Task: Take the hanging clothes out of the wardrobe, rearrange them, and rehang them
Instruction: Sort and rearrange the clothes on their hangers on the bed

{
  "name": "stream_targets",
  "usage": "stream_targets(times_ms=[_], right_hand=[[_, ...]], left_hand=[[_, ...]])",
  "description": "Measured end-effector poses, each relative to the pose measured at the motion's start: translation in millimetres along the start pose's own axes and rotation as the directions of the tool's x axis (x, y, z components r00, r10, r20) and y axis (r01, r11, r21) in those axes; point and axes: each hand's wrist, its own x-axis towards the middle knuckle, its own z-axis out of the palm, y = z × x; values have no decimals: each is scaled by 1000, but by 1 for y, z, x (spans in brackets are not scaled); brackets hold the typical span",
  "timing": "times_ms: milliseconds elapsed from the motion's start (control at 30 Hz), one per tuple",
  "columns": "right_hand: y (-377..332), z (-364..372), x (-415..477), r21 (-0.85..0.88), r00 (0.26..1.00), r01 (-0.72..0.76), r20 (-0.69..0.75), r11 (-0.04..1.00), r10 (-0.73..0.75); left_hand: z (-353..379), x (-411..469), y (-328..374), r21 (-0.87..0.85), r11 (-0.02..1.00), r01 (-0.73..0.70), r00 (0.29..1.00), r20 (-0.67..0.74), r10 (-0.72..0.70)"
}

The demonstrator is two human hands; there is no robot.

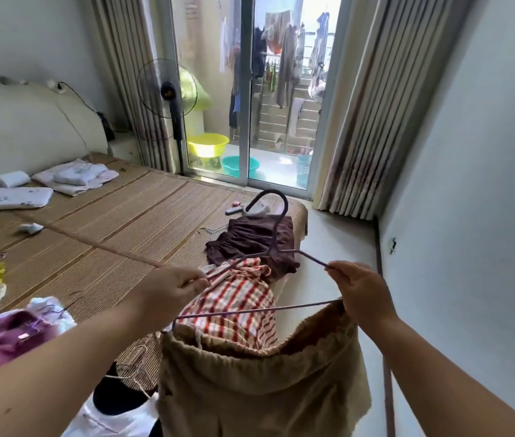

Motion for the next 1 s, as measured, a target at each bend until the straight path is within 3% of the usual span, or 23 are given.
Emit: stream_targets(times_ms=[233,400,767,1000], right_hand=[[72,-59,68,-133,999,-13,27,991,16],[104,-56,125,-191,999,-21,27,981,26],[172,37,318,-318,999,-2,51,948,19],[173,114,463,-319,993,4,116,948,34]], left_hand=[[64,69,51,37,999,15,1000,20,-16],[111,131,56,56,993,99,992,-78,-95],[169,328,-5,-250,932,262,965,44,-260],[151,460,-52,-202,920,336,940,7,-342]])
